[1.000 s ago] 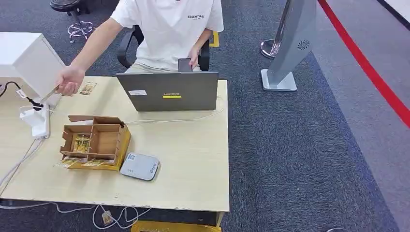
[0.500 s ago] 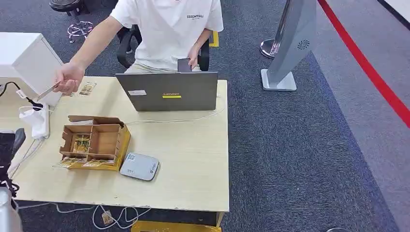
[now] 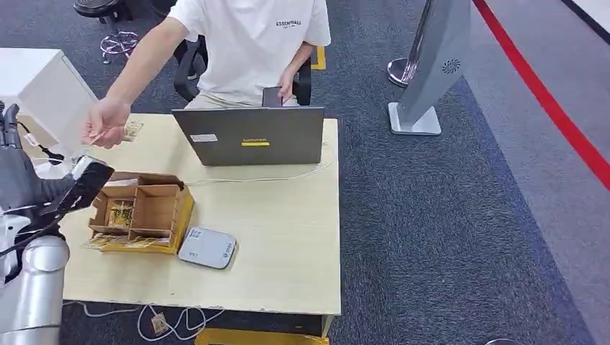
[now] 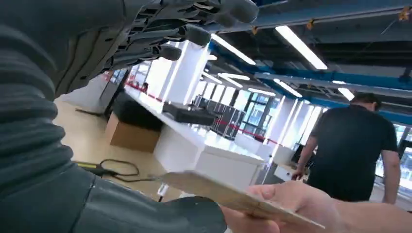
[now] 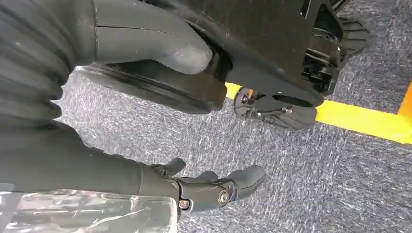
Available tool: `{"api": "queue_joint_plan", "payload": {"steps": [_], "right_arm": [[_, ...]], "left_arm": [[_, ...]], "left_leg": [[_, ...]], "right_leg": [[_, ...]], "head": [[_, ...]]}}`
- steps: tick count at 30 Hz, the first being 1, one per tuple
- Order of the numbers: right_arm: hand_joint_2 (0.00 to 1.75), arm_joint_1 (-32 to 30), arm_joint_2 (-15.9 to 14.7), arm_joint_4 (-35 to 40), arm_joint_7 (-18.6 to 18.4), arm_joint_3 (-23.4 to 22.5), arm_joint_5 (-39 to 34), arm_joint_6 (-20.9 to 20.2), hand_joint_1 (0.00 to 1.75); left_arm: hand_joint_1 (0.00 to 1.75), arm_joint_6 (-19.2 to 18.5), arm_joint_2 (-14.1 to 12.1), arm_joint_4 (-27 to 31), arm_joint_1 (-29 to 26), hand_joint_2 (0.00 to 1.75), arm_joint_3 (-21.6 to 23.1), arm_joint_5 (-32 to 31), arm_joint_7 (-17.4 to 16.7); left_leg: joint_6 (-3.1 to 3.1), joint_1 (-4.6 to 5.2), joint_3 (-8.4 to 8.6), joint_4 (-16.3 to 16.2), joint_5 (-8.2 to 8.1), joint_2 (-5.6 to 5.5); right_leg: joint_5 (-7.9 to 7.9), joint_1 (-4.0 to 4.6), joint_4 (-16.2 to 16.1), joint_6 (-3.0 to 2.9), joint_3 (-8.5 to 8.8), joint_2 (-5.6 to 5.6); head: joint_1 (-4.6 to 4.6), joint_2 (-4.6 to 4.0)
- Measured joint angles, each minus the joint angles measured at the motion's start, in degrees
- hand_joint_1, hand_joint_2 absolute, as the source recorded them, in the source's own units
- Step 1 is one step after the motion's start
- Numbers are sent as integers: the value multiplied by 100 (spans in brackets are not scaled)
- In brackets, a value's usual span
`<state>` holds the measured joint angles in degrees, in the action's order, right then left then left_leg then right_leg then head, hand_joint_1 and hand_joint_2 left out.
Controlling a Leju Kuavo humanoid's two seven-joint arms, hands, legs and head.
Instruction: Pass the card to the sensor for recognition and then transmit it.
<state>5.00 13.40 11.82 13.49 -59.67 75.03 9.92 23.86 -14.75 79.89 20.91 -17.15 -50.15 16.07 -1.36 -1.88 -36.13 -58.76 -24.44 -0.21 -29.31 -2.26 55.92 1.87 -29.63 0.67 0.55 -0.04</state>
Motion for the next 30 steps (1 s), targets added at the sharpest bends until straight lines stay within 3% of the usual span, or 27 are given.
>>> {"api": "queue_joint_plan", "payload": {"steps": [2,3,6,7,17,30], "right_arm": [[175,4,0,0,-24,0,7,-22,0],[0,6,0,0,-29,0,11,-44,0],[0,-7,-9,0,-68,0,20,-77,0],[0,-12,-11,0,-74,0,29,-77,0],[0,-62,-63,-39,-223,9,72,-118,0],[0,-85,-90,-46,-258,46,103,-122,0]], "left_arm": [[0,130,-16,7,107,175,259,-334,-99],[0,189,-18,7,161,175,369,-474,-145],[0,382,-18,7,322,175,750,-955,-311],[175,425,-18,7,370,175,860,-1072,-350],[175,757,-18,-164,893,175,1968,-2327,-766],[175,792,-5,-282,979,175,2267,-2399,-805]], "left_leg": [[0,0,0,0,0,0],[0,0,0,0,0,0],[0,0,0,-1,0,0],[0,1,-1,-1,0,0],[5,3,-3,-2,4,2],[5,3,-3,-2,4,2]], "right_leg": [[1,0,0,1,1,0],[2,0,0,1,1,0],[4,-1,0,3,0,1],[4,-1,0,3,0,2],[7,-1,2,2,6,5],[7,-1,2,2,-1,5]], "head": [[0,0],[0,0],[2,0],[0,0],[2,0],[2,0]]}}
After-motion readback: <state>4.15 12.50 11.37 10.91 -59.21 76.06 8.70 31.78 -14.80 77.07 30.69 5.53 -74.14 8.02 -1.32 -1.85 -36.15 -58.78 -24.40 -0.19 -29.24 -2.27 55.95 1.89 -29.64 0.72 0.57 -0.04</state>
